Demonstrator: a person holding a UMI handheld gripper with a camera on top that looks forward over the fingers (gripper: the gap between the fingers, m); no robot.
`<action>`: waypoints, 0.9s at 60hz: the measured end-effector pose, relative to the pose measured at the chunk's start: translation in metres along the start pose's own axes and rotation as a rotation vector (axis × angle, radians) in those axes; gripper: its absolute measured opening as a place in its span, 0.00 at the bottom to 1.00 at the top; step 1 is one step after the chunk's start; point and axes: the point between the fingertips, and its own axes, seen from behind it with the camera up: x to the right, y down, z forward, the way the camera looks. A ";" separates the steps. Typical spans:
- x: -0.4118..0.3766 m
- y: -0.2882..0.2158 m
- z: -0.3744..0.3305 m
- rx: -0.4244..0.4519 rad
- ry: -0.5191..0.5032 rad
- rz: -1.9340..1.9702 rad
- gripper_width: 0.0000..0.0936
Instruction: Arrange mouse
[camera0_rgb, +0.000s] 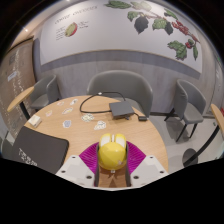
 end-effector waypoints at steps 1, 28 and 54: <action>0.001 -0.001 -0.004 0.008 0.009 0.011 0.38; -0.263 -0.021 -0.112 0.179 -0.206 -0.026 0.38; -0.262 0.057 -0.068 -0.005 -0.129 -0.058 0.56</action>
